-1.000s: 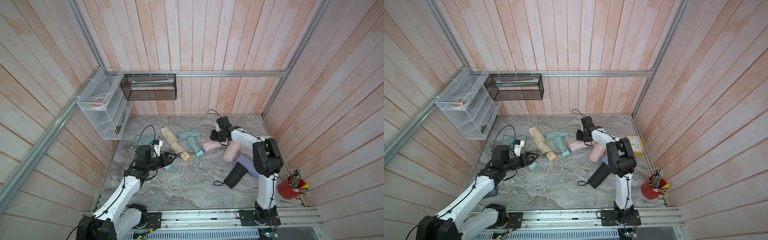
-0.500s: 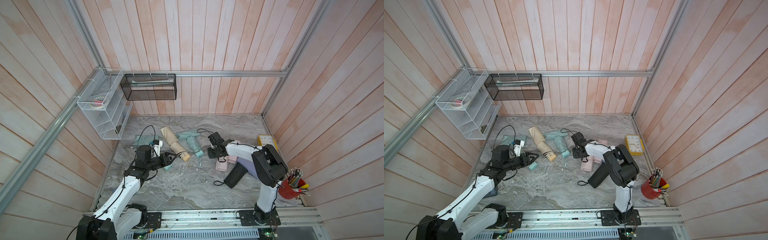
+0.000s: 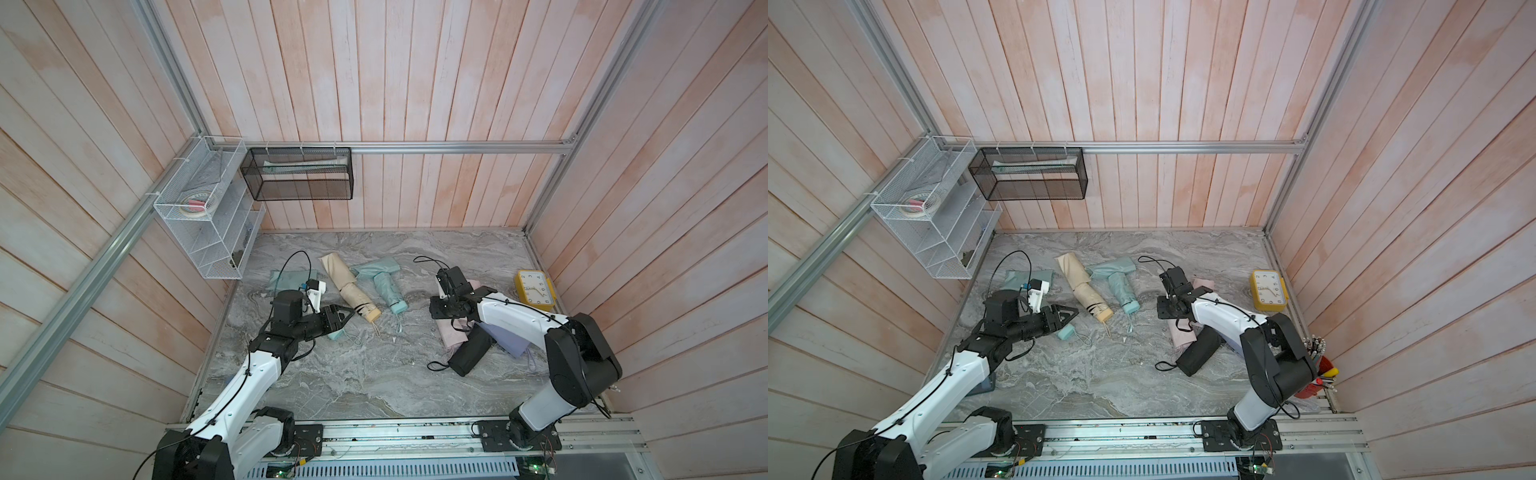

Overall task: Take umbrellas out of sleeves
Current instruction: Move the umbrella to the center of the board.

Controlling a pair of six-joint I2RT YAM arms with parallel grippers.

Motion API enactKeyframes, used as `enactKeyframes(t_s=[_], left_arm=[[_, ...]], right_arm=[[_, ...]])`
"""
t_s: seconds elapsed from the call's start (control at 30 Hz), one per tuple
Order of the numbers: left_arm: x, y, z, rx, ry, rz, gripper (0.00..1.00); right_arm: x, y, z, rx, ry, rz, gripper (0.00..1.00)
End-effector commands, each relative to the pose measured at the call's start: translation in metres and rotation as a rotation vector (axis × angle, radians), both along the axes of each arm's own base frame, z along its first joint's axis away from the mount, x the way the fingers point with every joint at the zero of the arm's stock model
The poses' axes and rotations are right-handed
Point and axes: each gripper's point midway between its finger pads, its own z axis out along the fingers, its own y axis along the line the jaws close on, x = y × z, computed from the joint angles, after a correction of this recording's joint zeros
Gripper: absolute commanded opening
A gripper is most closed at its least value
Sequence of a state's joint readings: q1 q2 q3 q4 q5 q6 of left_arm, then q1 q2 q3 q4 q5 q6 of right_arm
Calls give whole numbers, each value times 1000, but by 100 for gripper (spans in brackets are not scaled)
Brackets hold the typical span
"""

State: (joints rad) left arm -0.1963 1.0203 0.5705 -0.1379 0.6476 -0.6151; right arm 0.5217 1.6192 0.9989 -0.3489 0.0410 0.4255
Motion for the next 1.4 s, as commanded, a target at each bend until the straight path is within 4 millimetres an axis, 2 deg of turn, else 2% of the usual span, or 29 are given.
enactKeyframes(t_s=[0.0, 0.17, 0.3, 0.67, 1.07, 1.37], left_arm=[[4, -1, 4, -11, -19, -2, 55], [5, -1, 4, -11, -20, -4, 55], [7, -3, 3, -20, -15, -10, 55], [2, -4, -4, -44, -2, -12, 55], [-7, -2, -2, -41, -9, -12, 55], [-17, -1, -4, -55, -1, -15, 55]], right_arm=[[-1, -18, -5, -51, 33, -32, 42], [-8, -30, -20, -112, 70, -37, 46], [-17, -25, -32, -100, 105, -2, 46], [-51, 22, -53, -152, 130, 147, 42], [-92, 82, -55, -130, 115, 288, 42], [-118, 109, -54, -118, 106, 345, 42]])
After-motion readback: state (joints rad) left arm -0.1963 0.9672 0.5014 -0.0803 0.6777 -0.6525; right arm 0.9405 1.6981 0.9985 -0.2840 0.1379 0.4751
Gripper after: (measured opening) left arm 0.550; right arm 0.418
